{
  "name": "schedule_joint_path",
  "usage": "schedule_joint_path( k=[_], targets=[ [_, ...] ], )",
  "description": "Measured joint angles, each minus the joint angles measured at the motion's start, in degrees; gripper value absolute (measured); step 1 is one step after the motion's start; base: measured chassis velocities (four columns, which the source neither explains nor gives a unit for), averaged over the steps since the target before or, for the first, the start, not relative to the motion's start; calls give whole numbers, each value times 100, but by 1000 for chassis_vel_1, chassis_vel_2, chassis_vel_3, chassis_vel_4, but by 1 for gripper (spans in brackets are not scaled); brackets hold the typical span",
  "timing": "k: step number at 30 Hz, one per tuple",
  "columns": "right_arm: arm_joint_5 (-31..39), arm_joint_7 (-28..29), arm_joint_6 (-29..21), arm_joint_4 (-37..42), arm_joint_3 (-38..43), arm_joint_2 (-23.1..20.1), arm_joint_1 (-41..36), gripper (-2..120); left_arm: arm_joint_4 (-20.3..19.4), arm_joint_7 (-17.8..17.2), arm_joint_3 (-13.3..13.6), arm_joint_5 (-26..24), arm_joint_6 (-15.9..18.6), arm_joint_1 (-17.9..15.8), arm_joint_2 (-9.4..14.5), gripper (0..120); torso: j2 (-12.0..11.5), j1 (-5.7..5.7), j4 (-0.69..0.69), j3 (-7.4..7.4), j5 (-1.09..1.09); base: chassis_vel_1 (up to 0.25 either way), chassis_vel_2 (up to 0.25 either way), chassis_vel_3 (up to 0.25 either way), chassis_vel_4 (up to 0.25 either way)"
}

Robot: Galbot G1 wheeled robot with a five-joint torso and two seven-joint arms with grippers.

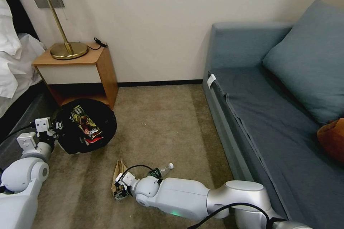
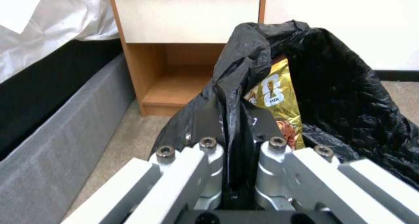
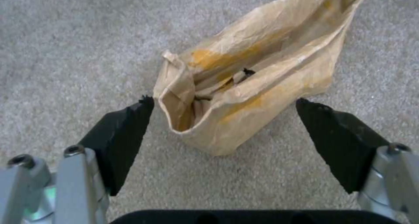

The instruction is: Pick up the trash bin, then pick up the garbage on the floor and place it into the trash bin.

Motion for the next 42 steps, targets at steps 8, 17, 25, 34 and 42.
schedule_joint_path(
  k=[8, 17, 25, 34, 42],
  targets=[
    [-96, -170, -54, -62, -87, 0, 108, 68, 28, 22, 38, -9, -22, -28, -12, 5, 0, 0, 0, 0, 0, 0, 0, 0, 0],
    [-162, -473, -257, -111, -246, 0, 389, 54, 48, 33, 40, -26, -35, -40, -24, 5, 0, 0, 0, 0, 0, 0, 0, 0, 0],
    [-218, -568, -316, -95, -287, 0, 374, 30, 94, 43, 21, -42, -59, -36, -14, 5, 0, 0, 0, 0, 0, 0, 0, 0, 0],
    [-217, -564, -318, -60, -233, 0, 355, 0, 137, 55, 49, -44, -78, -56, -12, 5, 0, 0, 0, 0, 0, 0, 0, 0, 0],
    [-212, -535, -309, 4, -48, -1, 456, 0, 226, 65, 94, -66, -95, -99, 47, 5, 0, 0, 0, 0, 0, 0, 0, 0, 0]
  ],
)
